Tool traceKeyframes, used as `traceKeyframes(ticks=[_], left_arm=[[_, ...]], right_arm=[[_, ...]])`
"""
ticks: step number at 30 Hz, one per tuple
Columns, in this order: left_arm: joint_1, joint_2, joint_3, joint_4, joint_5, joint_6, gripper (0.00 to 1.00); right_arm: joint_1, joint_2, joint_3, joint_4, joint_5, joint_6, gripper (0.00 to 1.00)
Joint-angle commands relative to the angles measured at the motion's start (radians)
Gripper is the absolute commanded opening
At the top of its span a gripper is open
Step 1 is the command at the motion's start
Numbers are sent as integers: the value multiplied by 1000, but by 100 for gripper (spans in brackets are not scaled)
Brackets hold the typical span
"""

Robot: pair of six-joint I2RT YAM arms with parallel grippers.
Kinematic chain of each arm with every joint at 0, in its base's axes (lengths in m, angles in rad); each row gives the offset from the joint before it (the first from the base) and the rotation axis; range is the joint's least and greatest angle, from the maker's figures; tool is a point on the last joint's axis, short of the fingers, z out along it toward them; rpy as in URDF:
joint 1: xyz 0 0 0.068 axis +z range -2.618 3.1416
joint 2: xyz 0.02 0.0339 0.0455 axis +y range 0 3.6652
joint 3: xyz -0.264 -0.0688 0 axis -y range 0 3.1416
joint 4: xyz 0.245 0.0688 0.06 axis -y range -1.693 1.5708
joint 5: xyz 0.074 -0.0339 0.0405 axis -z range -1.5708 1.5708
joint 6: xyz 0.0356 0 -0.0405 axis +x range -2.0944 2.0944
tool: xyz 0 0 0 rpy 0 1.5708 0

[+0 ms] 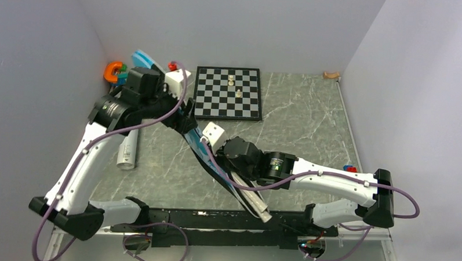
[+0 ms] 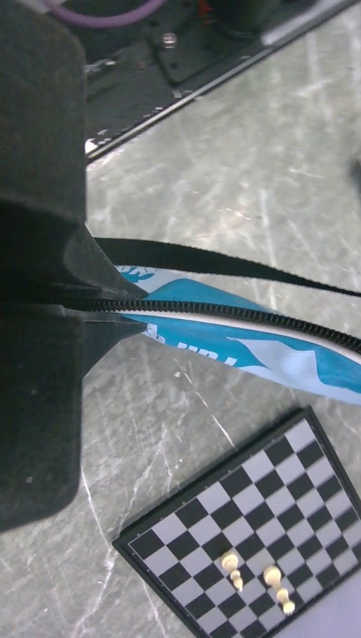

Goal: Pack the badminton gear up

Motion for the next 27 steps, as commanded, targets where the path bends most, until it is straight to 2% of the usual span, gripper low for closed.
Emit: traceKeyframes(ticks=[1, 6, 10, 15, 18, 20, 23, 27], left_arm=[[29, -102, -68, 18, 7, 143, 99], [43, -210, -143, -1, 14, 214, 99], [48, -272, -141, -42, 8, 324, 100], [50, -362, -151, -108, 18, 593, 99], [50, -457, -233, -135, 49, 815, 99], [50, -542, -336, -88, 45, 930, 99], [50, -630, -462, -20, 50, 1043, 99], [50, -632, -555, 52, 43, 1139, 99]], right_arm=[[10, -34, 34, -11, -112, -107, 0], [10, -26, 25, -46, -137, -117, 0], [15, -17, 14, -84, -113, -142, 0], [15, -28, -20, -106, -48, -182, 0], [15, -49, -41, -111, -11, -215, 0], [17, -63, -57, -108, 15, -238, 0], [20, -75, -75, -105, 37, -268, 0], [41, -82, -109, -88, 66, -290, 0]])
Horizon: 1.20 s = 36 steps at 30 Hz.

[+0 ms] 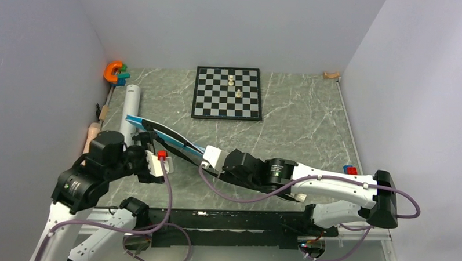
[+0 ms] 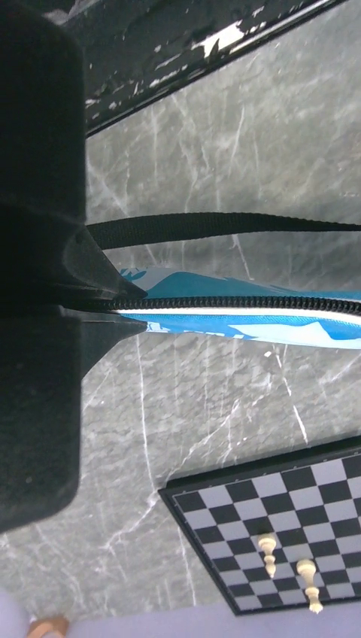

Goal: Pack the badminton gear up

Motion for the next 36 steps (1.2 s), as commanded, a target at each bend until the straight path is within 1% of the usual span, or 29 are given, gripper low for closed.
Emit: traceKeyframes(ticks=[1, 5, 6, 7, 10, 11, 14, 16, 20, 23, 25, 28, 30, 33, 36], left_arm=[[4, 29, -80, 118, 24, 226, 99], [4, 65, -92, 166, 83, 324, 99], [4, 74, -99, 173, 104, 354, 94], [4, 90, -102, 154, 127, 417, 89], [13, 135, -97, 113, 182, 509, 88], [19, 159, -78, 82, 206, 536, 88], [39, 246, -2, -80, 282, 635, 87], [44, 291, 23, -141, 287, 679, 89], [46, 320, 1, -52, 265, 661, 90], [47, 359, 0, -60, 251, 651, 88], [47, 386, -5, -49, 233, 625, 83], [50, 404, -16, -29, 208, 601, 71], [53, 400, -30, -14, 203, 585, 61], [55, 391, -61, -8, 192, 579, 49], [55, 401, -59, -11, 193, 546, 29]], right_arm=[[34, -58, -17, 118, 108, -61, 0], [74, -66, -53, 115, 164, -67, 0], [83, -71, -60, 114, 175, -70, 0], [91, -76, -65, 118, 187, -71, 0], [112, -99, -80, 120, 221, -79, 0], [117, -103, -82, 117, 230, -80, 0], [119, -119, -92, 116, 244, -89, 0], [121, -128, -100, 120, 250, -95, 0], [126, -136, -114, 124, 265, -114, 0], [128, -146, -125, 140, 274, -121, 0], [128, -151, -133, 155, 290, -124, 0], [127, -159, -147, 174, 313, -118, 0], [127, -174, -160, 188, 313, -110, 0], [127, -199, -180, 224, 312, -105, 0], [124, -212, -187, 244, 311, -95, 0]])
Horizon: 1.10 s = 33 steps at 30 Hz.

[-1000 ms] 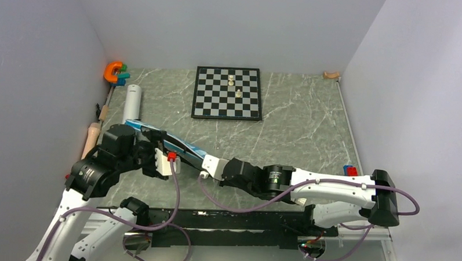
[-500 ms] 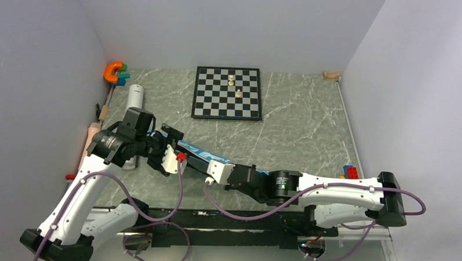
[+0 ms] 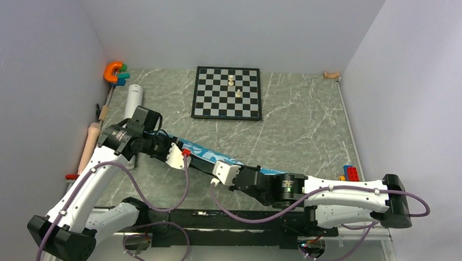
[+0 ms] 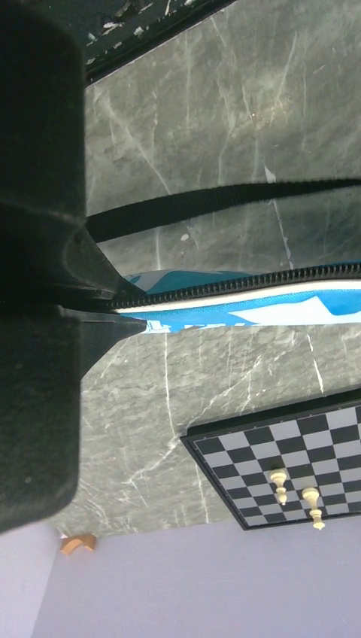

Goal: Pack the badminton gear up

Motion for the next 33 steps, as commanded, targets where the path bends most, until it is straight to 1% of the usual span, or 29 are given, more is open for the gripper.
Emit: traceKeyframes(ticks=[1, 2, 3, 4, 5, 8, 10, 12, 14, 15, 17, 18, 21, 23, 25, 28, 32, 33], left_arm=[[5, 6, 7, -6, 17, -42, 22], [4, 20, 22, -14, 23, -59, 17], [4, 31, 36, -17, 32, -82, 6], [4, 40, 52, -13, 38, -119, 0], [4, 48, 67, -11, 45, -153, 0], [4, 58, 106, 1, 68, -266, 0], [4, 59, 122, 33, 80, -369, 0], [4, 60, 142, 75, 83, -492, 0], [4, 65, 164, 91, 91, -585, 0], [4, 67, 173, 102, 91, -629, 0], [2, 70, 181, 135, 84, -720, 0], [1, 71, 180, 150, 78, -752, 0], [1, 65, 167, 186, 73, -790, 0], [-2, 60, 155, 199, 73, -799, 0], [-7, 54, 139, 201, 75, -792, 0], [-28, 17, 90, 238, 57, -787, 0], [-66, -13, 63, 264, 25, -795, 0], [-69, -15, 67, 267, 27, -805, 0]], right_arm=[[1, -62, 11, 167, 77, 7, 0], [0, -64, 8, 180, 81, 11, 0], [-1, -67, 6, 191, 83, 16, 0], [-6, -70, 4, 203, 85, 21, 0], [-12, -72, 6, 216, 95, 32, 0], [-63, -79, 37, 229, 93, 104, 19], [-130, -91, 77, 212, 29, 180, 39], [-213, -101, 127, 175, -49, 257, 47], [-279, -108, 172, 141, -105, 319, 62], [-303, -110, 195, 121, -118, 345, 68], [-318, -113, 239, 94, -132, 394, 73], [-322, -115, 259, 83, -139, 414, 75], [-327, -119, 308, 68, -178, 499, 76], [-327, -125, 317, 67, -225, 588, 76], [-327, -137, 289, 95, -296, 707, 75], [-326, -151, 170, 225, -433, 909, 74], [-327, -121, 15, 414, -554, 1134, 70], [-327, -104, -20, 503, -586, 1179, 69]])
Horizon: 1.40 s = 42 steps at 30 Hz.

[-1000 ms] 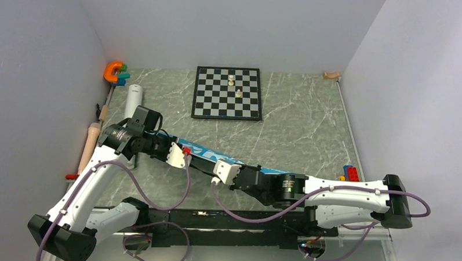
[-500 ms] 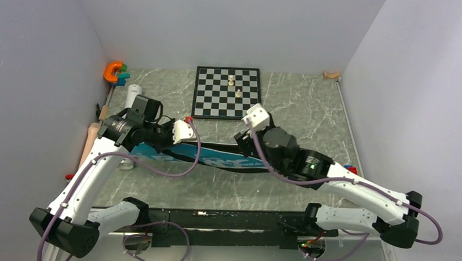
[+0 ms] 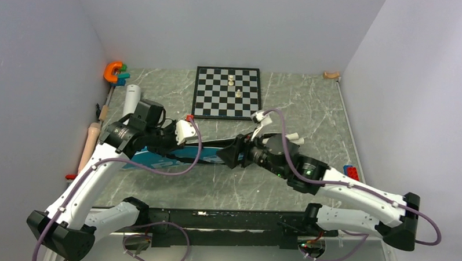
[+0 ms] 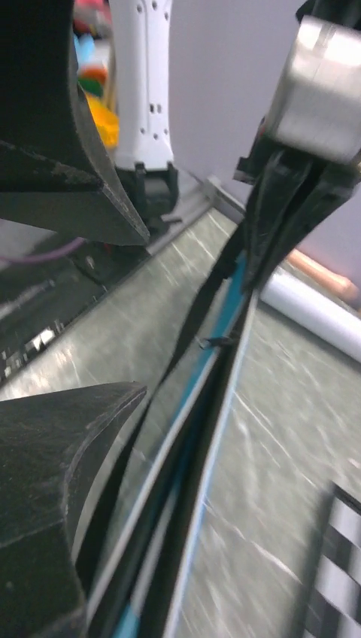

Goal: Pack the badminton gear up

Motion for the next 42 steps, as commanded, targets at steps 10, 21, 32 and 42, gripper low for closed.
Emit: traceKeyframes(ticks=[10, 21, 32, 42], left_arm=[[-54, -70, 12, 130, 47, -90, 0], [-59, -73, 15, 109, 73, -89, 0], [-73, -104, -10, 68, 110, -35, 0], [-94, -119, -25, 26, 105, 16, 0]], right_arm=[[-8, 176, -268, 623, -229, 434, 71], [-62, 315, -380, 957, -189, 528, 71], [-100, 443, -356, 1116, -240, 580, 64], [-101, 496, -341, 1155, -278, 617, 48]])
